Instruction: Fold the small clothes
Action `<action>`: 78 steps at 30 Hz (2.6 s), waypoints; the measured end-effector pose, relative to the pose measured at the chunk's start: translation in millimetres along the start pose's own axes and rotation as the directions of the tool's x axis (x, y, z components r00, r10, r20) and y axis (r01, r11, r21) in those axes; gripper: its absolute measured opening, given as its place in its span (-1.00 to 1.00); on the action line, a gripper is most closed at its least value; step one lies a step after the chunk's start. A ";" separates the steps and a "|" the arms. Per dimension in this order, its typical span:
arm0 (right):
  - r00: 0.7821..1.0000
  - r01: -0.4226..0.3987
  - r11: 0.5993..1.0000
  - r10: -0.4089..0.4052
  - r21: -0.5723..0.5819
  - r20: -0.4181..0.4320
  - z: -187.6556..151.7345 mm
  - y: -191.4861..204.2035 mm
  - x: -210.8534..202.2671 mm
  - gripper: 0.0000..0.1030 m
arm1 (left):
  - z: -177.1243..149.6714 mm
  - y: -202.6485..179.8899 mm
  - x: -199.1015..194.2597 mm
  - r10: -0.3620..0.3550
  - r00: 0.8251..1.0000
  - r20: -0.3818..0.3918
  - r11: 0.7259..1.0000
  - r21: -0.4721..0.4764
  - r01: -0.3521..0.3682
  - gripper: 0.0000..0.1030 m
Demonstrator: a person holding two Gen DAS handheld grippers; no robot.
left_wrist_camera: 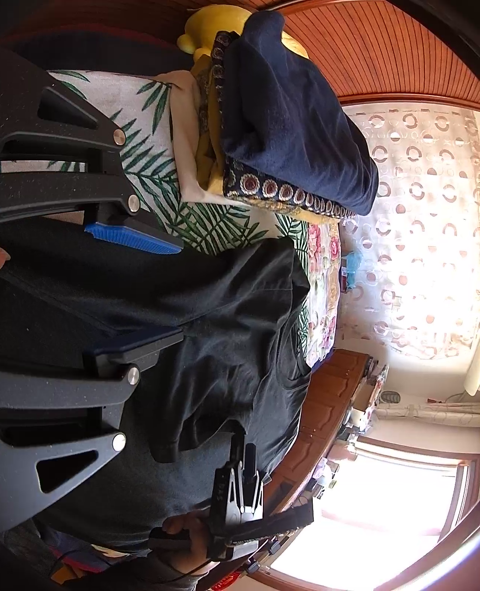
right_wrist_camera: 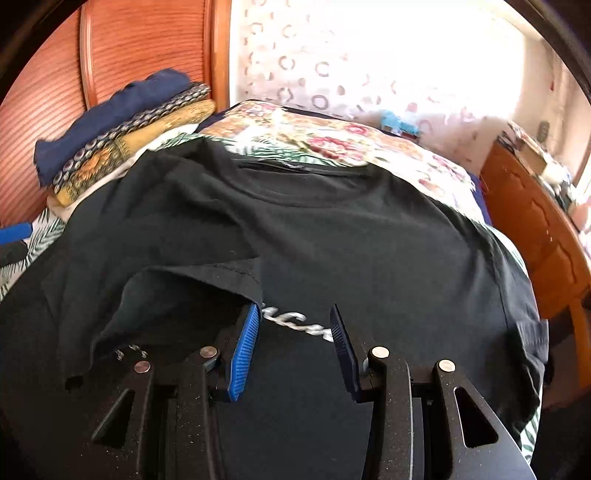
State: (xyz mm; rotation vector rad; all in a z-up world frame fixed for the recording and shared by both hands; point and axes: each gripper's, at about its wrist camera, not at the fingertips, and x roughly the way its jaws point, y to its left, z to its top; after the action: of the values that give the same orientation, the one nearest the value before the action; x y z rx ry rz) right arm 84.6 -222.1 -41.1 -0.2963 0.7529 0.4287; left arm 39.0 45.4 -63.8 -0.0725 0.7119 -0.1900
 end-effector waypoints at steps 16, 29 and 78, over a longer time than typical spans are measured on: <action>0.995 0.082 0.997 -0.082 0.015 0.051 -18.3 -39.7 -36.8 -0.18 | 51.4 -22.0 31.9 -0.004 0.999 -0.040 0.997 0.074 0.007 -0.19; 0.998 0.059 0.996 -0.061 0.067 0.021 -44.7 -62.9 -45.8 -0.18 | 92.3 -32.4 85.4 0.028 0.997 -0.075 0.993 0.117 -0.019 -0.24; 0.987 0.126 0.965 -0.146 0.231 0.070 -75.7 -115.4 -92.9 -0.18 | 144.8 33.2 82.6 0.216 0.975 -0.059 0.973 0.099 -0.209 -0.90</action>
State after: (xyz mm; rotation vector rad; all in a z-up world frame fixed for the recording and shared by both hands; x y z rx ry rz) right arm 34.2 -378.5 -15.4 -0.1136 0.6844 0.2215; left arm 200.0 61.9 -11.7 0.0992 0.7742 -0.0196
